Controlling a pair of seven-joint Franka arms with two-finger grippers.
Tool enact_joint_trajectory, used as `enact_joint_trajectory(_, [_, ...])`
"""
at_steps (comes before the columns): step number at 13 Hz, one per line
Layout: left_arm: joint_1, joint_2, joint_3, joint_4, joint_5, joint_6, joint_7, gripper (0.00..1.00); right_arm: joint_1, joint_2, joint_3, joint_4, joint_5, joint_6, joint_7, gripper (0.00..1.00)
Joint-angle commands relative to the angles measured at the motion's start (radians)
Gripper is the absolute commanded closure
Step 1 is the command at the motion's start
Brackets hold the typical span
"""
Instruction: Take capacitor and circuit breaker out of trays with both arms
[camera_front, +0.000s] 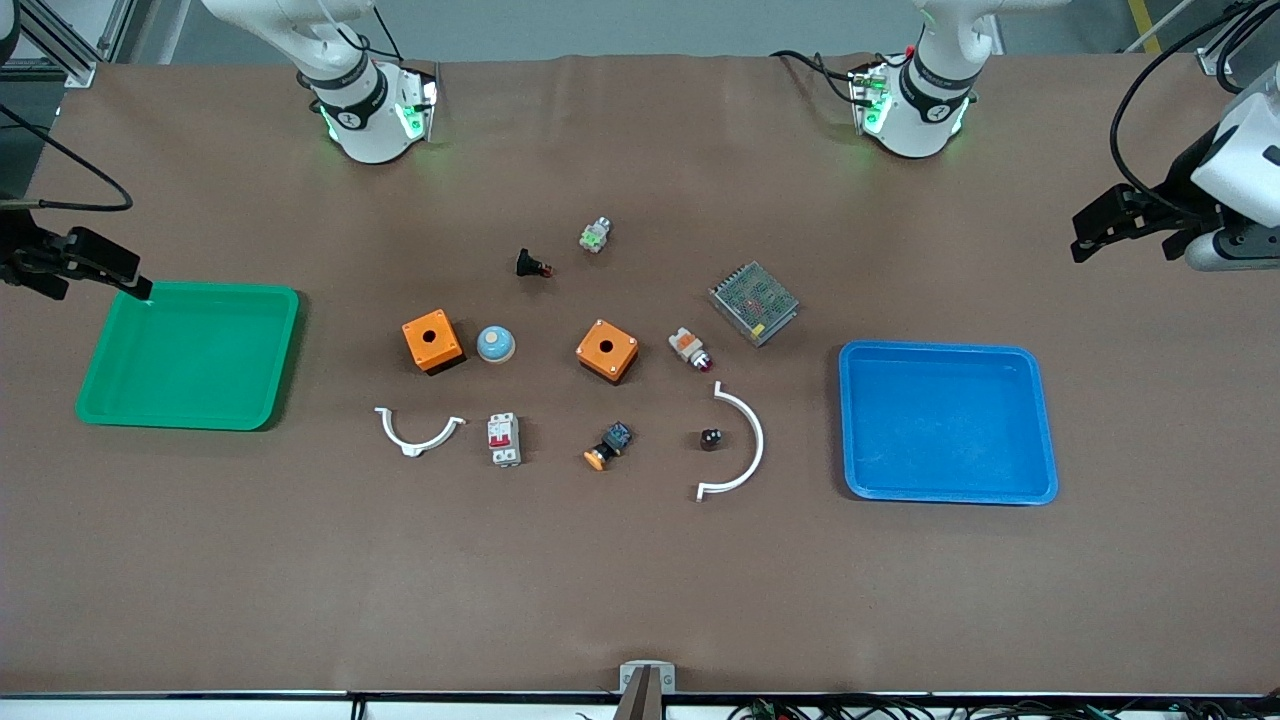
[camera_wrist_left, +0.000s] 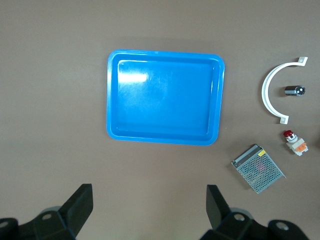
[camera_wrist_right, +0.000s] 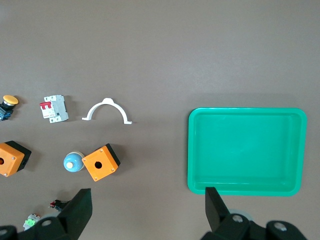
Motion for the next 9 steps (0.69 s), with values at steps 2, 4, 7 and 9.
enact_joint_trajectory(2, [0.002,-0.012,-0.004,0.004,-0.004,-0.02,-0.004,0.0,-0.003,-0.019,0.015,0.015,-0.016,-0.016,0.006,0.0])
enact_joint_trajectory(4, [0.005,0.007,-0.004,0.039,-0.004,-0.019,0.016,0.0,-0.002,-0.018,0.016,0.029,-0.017,-0.027,0.006,0.0])
enact_joint_trajectory(7, [0.005,0.032,-0.004,0.082,0.001,-0.035,0.011,0.0,-0.003,-0.021,0.015,0.029,-0.016,-0.045,0.009,0.0])
enact_joint_trajectory(9, [0.005,0.032,-0.004,0.082,0.001,-0.035,0.011,0.0,-0.006,-0.021,0.013,0.023,-0.014,-0.064,0.009,0.0])
